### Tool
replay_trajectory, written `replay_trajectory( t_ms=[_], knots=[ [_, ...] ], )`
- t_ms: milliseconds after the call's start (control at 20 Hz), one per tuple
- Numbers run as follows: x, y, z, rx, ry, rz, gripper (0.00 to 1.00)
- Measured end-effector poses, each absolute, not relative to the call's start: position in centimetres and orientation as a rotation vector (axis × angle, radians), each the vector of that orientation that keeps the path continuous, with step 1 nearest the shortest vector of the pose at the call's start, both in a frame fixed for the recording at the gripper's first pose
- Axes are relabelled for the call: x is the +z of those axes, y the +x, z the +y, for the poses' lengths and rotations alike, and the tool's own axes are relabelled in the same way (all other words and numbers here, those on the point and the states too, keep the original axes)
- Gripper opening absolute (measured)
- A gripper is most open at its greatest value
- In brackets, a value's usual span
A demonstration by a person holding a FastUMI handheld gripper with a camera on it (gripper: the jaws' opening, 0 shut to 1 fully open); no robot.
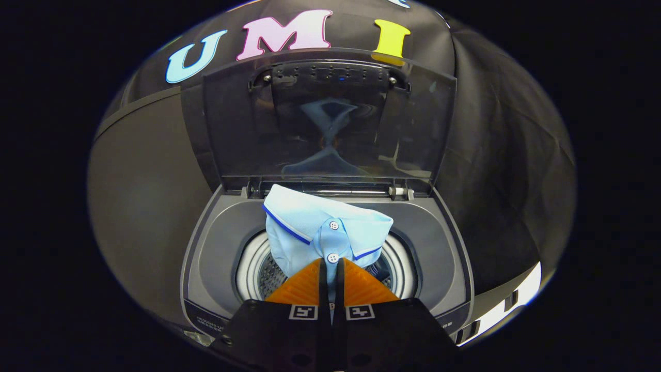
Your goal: Put the clothes into the washing machine and then close the washing machine lid.
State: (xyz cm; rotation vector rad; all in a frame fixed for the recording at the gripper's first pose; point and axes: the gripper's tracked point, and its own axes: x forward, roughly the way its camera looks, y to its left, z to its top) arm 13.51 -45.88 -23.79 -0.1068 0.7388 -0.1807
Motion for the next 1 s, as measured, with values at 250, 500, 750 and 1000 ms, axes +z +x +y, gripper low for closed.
replay_trajectory(
  t_ms=[250, 500, 750, 1000],
  knots=[
    [-23.7, 12.9, -46.1, -0.176, -0.094, 0.741, 0.05],
    [-26.6, 14.2, -46.4, -0.172, -0.104, 0.842, 0.05],
    [-28.5, 14.9, -47.1, -0.188, -0.094, 0.918, 0.05],
    [-29.7, 15.0, -47.7, -0.188, -0.105, 0.947, 0.77]
  ],
)
